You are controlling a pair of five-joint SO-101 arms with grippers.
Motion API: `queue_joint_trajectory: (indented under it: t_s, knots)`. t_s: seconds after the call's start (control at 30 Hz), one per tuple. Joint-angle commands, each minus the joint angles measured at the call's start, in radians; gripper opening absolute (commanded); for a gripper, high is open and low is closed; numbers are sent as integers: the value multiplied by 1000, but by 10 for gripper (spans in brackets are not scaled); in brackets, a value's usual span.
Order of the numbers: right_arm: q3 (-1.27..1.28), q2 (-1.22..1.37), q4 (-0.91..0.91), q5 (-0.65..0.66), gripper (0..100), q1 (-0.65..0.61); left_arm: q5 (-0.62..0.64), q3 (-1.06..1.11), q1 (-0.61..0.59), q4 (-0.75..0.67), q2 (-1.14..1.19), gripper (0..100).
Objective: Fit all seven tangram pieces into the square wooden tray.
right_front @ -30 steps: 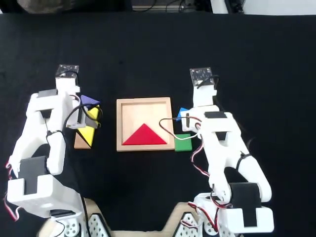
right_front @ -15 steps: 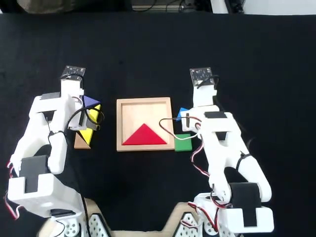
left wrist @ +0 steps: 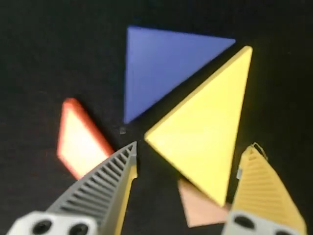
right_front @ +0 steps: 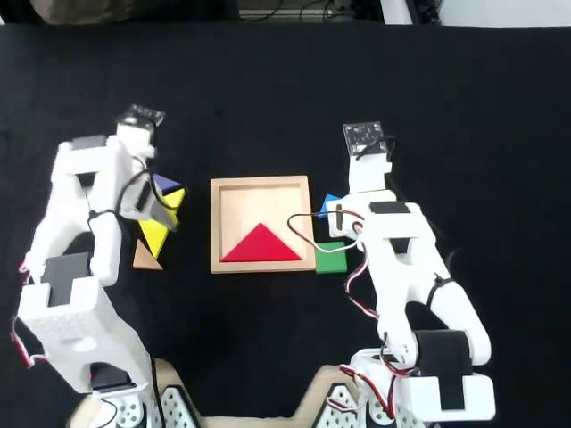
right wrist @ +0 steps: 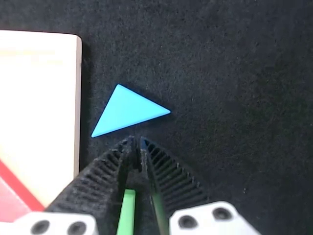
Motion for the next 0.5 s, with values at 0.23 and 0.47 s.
queue_joint_trajectory:
  t_s: [0.23,0.47]
  knots:
    - [-33,-2,-15,9,11,9,-155,-288,-45,229,-3,248]
    - [-33,-2,-15,9,11,9,-172,-259,-33,227,64,250]
